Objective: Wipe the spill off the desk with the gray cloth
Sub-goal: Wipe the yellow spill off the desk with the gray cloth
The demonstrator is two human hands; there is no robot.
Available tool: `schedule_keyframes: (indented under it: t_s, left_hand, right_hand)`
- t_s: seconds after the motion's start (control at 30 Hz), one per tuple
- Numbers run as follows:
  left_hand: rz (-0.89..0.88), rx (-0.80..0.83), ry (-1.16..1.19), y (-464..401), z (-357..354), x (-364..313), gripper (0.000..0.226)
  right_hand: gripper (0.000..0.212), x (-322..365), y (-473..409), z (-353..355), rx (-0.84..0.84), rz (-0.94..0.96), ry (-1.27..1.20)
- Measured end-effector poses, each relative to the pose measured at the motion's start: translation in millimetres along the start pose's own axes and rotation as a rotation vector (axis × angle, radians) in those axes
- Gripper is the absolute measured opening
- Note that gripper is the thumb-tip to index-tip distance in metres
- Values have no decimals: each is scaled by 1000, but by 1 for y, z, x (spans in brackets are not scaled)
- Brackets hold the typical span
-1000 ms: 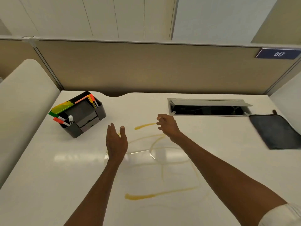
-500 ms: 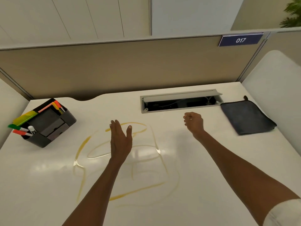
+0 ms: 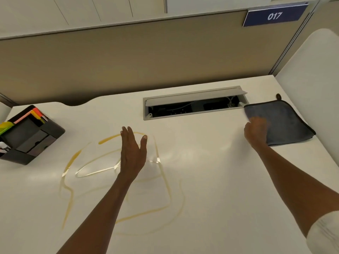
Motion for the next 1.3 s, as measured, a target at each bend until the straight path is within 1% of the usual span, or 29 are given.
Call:
schedule_keyframes:
  t_s: [0.13, 0.23, 0.3, 0.4, 0.47, 0.5, 0.53, 0.6, 0.7, 0.8, 0.83, 0.93, 1.0, 1.07, 1.17, 1.23, 1.3]
  left_hand:
    - [3, 21, -14, 0, -13, 0, 74]
    - [3, 34, -24, 0, -18, 2, 75]
    - [-5, 35, -36, -1, -19, 3, 75]
    - [5, 48, -50, -1, -19, 5, 75]
    - [19, 60, -49, 0, -20, 5, 75]
    - [19, 60, -44, 1, -20, 4, 74]
    - [19, 58, -37, 2, -19, 3, 74]
    - [15, 53, -27, 3, -17, 2, 74]
    - [-2, 43, -32, 4, -9, 9, 75]
    - [3, 16, -43, 4, 6, 23, 75]
    - [6, 7, -45, 4, 11, 30, 75]
    - [21, -15, -73, 5, 27, 55, 75]
    - [40, -22, -92, 8, 38, 76, 76]
    - [52, -27, -99, 13, 48, 98, 75]
    - [62, -29, -125, 18, 62, 127, 74]
    - [58, -24, -147, 21, 69, 144, 73]
    - [48, -24, -157, 23, 74, 158, 72]
  right_hand:
    - [22, -19, -7, 2, -7, -20, 162]
    - [19, -30, -10, 4, 10, -28, 144]
    - [21, -29, -10, 4, 36, -24, 118]
    - [25, -26, -9, 7, 37, -90, -33]
    - [26, -17, -7, 15, -13, -125, -114]
    - [22, -7, -6, 16, -2, -143, -174]
    - [19, 6, -5, 14, 26, -98, -175]
    - [26, 32, 4, 6, 81, -24, -211]
    - [31, 76, 29, -11, 139, 24, -334]
    - [44, 115, 59, -39, 256, -155, -507]
    - [46, 127, 68, -50, 315, -169, -533]
    - [38, 162, 96, -82, 437, -75, -499]
    - [32, 184, 114, -98, 491, -39, -512]
    - [32, 206, 132, -113, 536, -1, -530]
    - [35, 236, 155, -129, 549, 88, -561]
    - [37, 249, 165, -136, 551, 106, -569]
    - [34, 259, 173, -143, 559, 116, -567]
Point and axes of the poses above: each hand's wrist, its own y-axis away from the middle knuckle, its own z-axis out of the back of the hand, x = y × z, the point moved 5 cm from there along -y, towards the middle knuckle, and after that the axes turned 5 degrees about -y, right-handed, at the moved point
